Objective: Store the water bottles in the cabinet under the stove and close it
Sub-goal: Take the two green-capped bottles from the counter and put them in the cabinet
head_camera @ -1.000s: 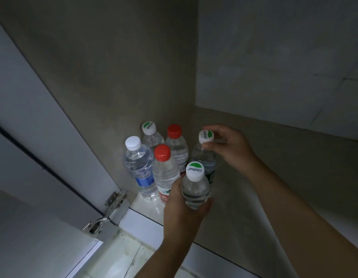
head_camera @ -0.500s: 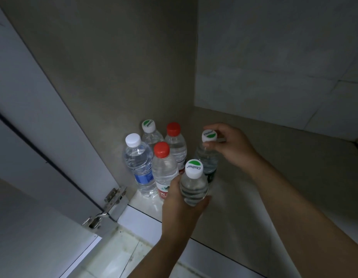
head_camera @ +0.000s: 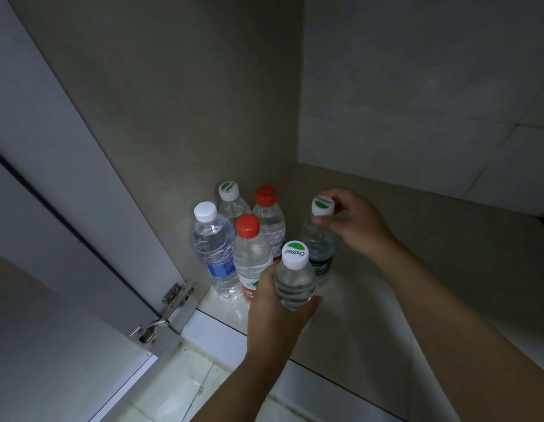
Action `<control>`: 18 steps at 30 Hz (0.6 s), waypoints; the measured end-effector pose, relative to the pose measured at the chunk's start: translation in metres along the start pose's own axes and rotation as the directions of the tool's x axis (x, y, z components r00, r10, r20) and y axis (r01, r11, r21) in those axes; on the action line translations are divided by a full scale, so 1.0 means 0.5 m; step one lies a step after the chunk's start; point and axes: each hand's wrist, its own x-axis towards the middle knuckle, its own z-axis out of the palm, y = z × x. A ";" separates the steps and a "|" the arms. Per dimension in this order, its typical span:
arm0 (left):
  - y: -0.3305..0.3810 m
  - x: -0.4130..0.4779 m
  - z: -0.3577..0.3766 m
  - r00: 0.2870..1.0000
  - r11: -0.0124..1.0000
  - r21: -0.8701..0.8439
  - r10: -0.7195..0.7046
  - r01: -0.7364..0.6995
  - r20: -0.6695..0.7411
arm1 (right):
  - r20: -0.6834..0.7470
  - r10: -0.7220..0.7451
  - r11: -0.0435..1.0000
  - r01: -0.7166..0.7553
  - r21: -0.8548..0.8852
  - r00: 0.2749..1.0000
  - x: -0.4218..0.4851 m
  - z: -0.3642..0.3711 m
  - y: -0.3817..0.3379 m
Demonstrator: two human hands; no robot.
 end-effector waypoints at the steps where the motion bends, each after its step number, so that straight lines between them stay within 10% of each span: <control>1: 0.001 -0.001 0.000 1.000 1.000 -0.008 0.002 -0.002 -0.004 | -0.055 -0.002 1.000 0.000 -0.024 0.998 -0.004 0.005 0.001; 18: -0.007 0.004 0.007 0.999 0.999 0.034 0.017 -0.016 -0.029 | -0.366 -0.070 0.997 0.051 -0.062 0.928 0.009 0.081 -0.007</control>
